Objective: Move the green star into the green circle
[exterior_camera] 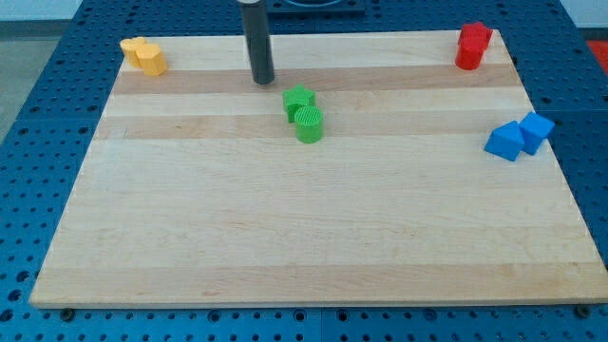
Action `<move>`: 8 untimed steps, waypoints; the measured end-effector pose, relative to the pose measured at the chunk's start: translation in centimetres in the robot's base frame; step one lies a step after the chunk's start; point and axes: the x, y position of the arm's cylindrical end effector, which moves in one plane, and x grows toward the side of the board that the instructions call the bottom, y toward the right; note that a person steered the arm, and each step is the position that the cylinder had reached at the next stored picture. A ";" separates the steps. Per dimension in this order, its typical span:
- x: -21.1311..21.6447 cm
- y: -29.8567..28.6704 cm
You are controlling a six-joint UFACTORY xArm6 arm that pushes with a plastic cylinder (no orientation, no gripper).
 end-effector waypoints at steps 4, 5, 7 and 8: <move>3.2 5.5; 4.3 5.5; 5.3 5.5; 5.7 5.5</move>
